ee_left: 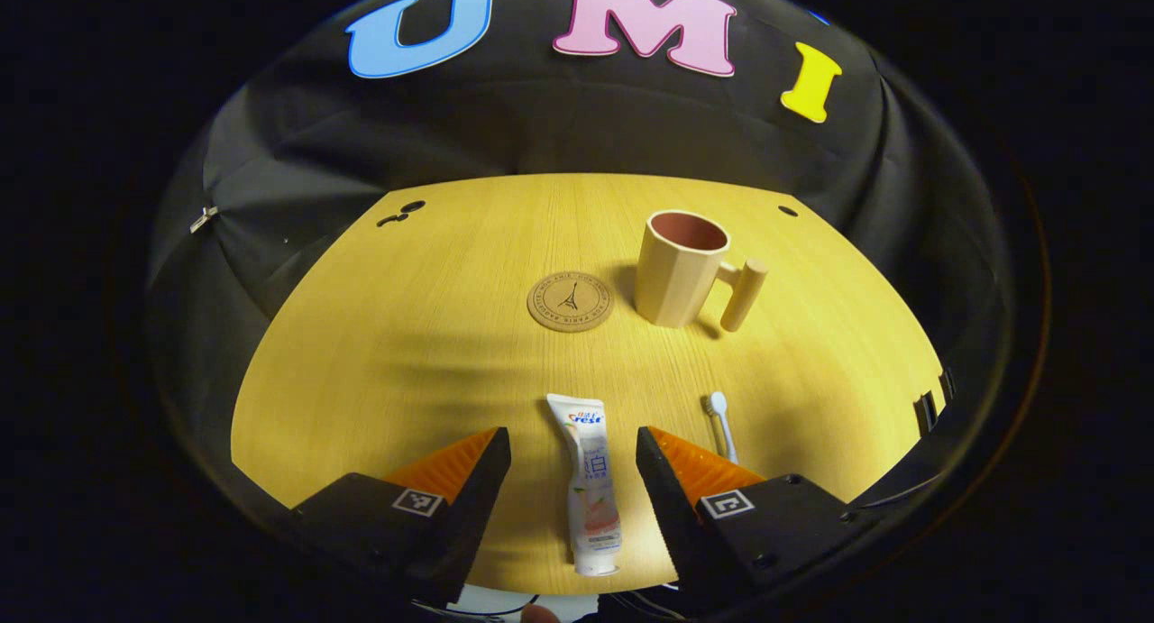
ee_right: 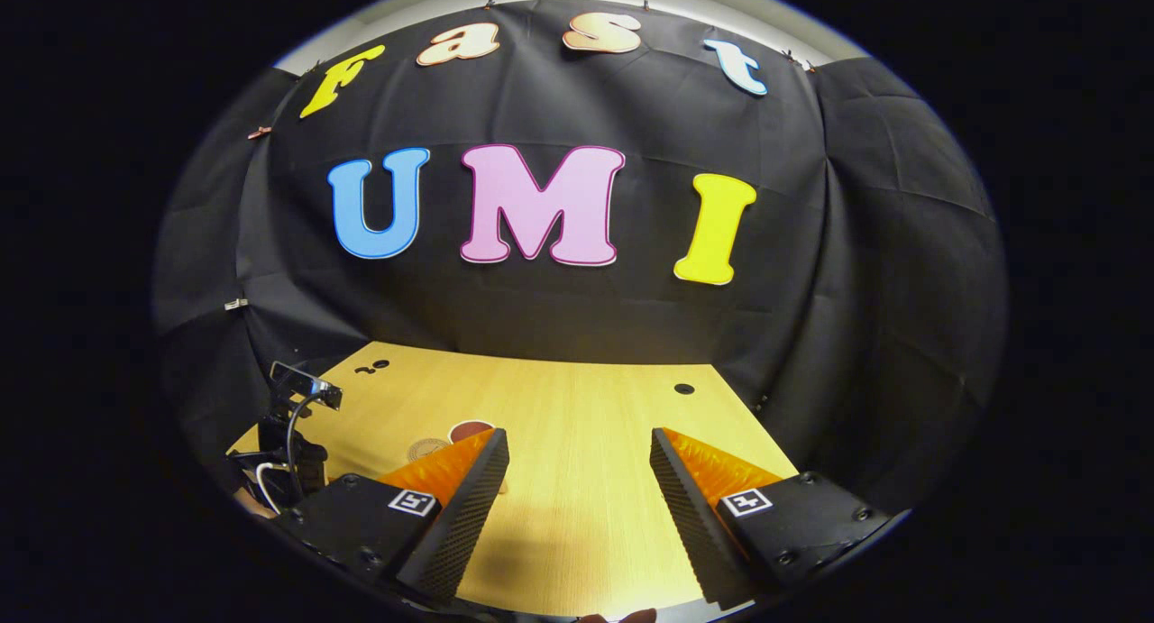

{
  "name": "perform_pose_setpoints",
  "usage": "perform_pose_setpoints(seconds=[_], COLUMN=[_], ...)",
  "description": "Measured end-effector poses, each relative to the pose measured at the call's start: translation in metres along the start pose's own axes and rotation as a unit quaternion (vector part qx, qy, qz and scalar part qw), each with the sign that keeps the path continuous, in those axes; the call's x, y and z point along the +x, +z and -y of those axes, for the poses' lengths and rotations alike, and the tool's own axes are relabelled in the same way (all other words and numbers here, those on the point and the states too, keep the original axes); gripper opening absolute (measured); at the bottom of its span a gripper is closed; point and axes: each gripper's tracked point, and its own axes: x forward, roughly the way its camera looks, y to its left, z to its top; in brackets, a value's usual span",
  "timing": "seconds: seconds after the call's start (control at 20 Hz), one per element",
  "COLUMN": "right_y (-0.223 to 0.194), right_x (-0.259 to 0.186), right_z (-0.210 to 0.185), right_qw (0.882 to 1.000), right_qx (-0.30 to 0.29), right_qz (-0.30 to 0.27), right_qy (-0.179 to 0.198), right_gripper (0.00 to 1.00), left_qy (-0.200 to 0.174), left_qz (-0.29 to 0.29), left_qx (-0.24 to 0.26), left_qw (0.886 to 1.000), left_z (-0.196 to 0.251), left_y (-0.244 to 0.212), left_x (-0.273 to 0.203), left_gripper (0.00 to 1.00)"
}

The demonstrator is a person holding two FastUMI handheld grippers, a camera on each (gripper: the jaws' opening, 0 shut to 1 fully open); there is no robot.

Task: Put the toothbrush and toothpaste on the desktop into the cup, then pick up the cup and place it on the coaster on the desktop.

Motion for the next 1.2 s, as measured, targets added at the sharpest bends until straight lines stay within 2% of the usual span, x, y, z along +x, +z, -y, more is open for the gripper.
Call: perform_pose_setpoints(seconds=[0.2, 0.65, 0.95, 1.05, 1.1, 1.15, 1.2], right_y=[-0.006, -0.018, -0.034, -0.042, -0.045, -0.047, -0.048], right_x=[-0.004, -0.014, -0.012, -0.013, -0.013, -0.012, -0.012], right_z=[0.008, 0.016, 0.011, 0.009, 0.008, 0.007, 0.007], right_qw=[1.0, 0.999, 0.998, 0.998, 0.997, 0.997, 0.997], right_qx=[0.006, 0.013, 0.019, 0.021, 0.022, 0.022, 0.022], right_qz=[-0.008, -0.026, -0.052, -0.064, -0.069, -0.073, -0.075], right_qy=[-0.011, -0.016, -0.008, -0.007, -0.007, -0.007, -0.007], right_gripper=[0.97, 0.98, 0.98, 0.98, 0.98, 0.98, 0.98], left_qy=[0.006, 0.018, 0.008, 0.012, 0.015, 0.013, 0.011], left_qz=[-0.021, -0.061, -0.062, -0.062, -0.062, -0.065, -0.068], left_qx=[0.022, 0.01, 0.003, 0.0, -0.003, -0.006, -0.006], left_qw=[1.0, 0.998, 0.998, 0.998, 0.998, 0.998, 0.998], left_z=[0.002, 0.003, 0.009, 0.007, 0.007, 0.007, 0.005], left_y=[-0.015, -0.037, -0.035, -0.033, -0.033, -0.032, -0.033], left_x=[0.015, 0.038, 0.045, 0.047, 0.049, 0.05, 0.05], left_gripper=[0.85, 0.76, 0.71, 0.54, 0.49, 0.48, 0.4])
